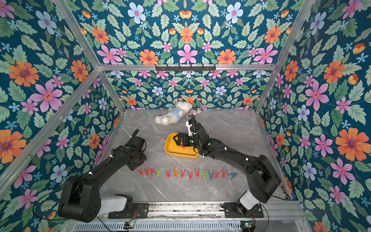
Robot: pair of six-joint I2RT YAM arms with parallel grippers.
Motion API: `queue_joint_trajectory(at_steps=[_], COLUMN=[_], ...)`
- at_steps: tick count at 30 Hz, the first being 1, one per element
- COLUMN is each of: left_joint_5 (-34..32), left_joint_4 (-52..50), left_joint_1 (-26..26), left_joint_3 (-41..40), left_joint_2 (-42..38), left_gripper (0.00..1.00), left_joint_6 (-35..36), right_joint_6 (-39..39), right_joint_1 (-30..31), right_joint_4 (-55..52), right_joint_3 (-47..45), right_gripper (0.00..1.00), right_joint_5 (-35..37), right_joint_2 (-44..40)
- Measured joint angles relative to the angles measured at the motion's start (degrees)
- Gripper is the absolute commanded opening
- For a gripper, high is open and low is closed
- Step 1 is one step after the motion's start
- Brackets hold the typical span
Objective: Take the clothespins out of the storage box
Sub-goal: Place the clothespin at the center of the board.
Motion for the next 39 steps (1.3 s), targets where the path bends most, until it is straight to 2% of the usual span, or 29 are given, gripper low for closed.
queue_joint_trajectory(at_steps=[14, 27, 30, 33, 39], left_joint_5=[0.94, 2.54, 2.56, 2.4, 3.58], left_joint_4=[2.29, 5.31, 5.81, 5.84, 4.76], left_joint_1=[9.46, 11.3, 11.39, 11.45, 11.54], left_joint_3=[-6.49, -6.99, -7.08, -7.06, -5.7], left_joint_2=[0.09, 1.7, 2.08, 2.12, -0.72], left_gripper=[0.06, 0.1, 0.18, 0.21, 0.42], left_joint_6=[3.72, 5.62, 5.75, 5.9, 5.9], right_joint_6=[-0.2, -0.2, -0.2, -0.24, -0.79], right_joint_1=[0.39, 0.48, 0.55, 0.57, 0.79], right_joint_4=[-0.02, -0.04, -0.07, -0.13, -1.77], right_joint_3=[0.44, 0.46, 0.52, 0.83, 2.58], right_gripper=[0.99, 0.99, 0.99, 0.99, 0.99], right_joint_5=[-0.26, -0.26, -0.26, -0.24, -0.17], right_joint_2=[0.46, 0.57, 0.72, 1.16, 2.93])
